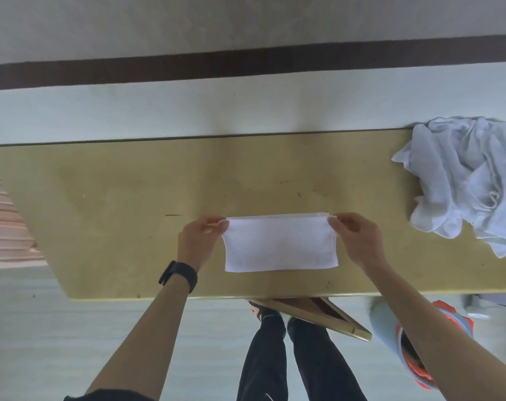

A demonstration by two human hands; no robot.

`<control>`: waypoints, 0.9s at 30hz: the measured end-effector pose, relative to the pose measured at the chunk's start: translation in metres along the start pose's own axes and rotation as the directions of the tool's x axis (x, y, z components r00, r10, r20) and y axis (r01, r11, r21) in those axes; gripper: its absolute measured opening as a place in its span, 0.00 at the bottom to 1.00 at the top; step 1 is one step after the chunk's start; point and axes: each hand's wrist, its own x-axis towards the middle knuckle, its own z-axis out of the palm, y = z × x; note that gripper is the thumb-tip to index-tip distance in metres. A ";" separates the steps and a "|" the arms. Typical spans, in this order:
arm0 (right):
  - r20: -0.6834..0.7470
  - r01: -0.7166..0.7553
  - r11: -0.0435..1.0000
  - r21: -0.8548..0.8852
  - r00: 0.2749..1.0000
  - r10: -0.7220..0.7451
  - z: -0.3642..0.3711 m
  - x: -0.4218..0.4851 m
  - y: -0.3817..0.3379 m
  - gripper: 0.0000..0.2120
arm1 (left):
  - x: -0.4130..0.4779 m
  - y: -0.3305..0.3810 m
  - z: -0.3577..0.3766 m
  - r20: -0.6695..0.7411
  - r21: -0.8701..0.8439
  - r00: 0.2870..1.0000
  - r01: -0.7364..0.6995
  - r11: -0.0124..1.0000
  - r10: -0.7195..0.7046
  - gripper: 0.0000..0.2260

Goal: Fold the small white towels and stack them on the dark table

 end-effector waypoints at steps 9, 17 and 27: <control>-0.087 0.014 1.000 -0.012 0.996 -0.015 0.022 0.016 0.005 0.06 | 0.018 -0.010 0.014 -0.039 0.053 0.999 0.002 0.999 0.000 0.06; -0.164 0.079 0.994 -0.071 0.982 -0.090 0.034 0.010 0.007 0.06 | 0.019 -0.009 0.019 -0.069 0.167 0.997 -0.014 0.986 0.025 0.07; -0.219 0.088 0.978 -0.190 0.967 -0.130 0.044 0.000 0.009 0.15 | 0.010 -0.022 0.030 -0.088 0.522 0.924 -0.276 0.807 0.372 0.14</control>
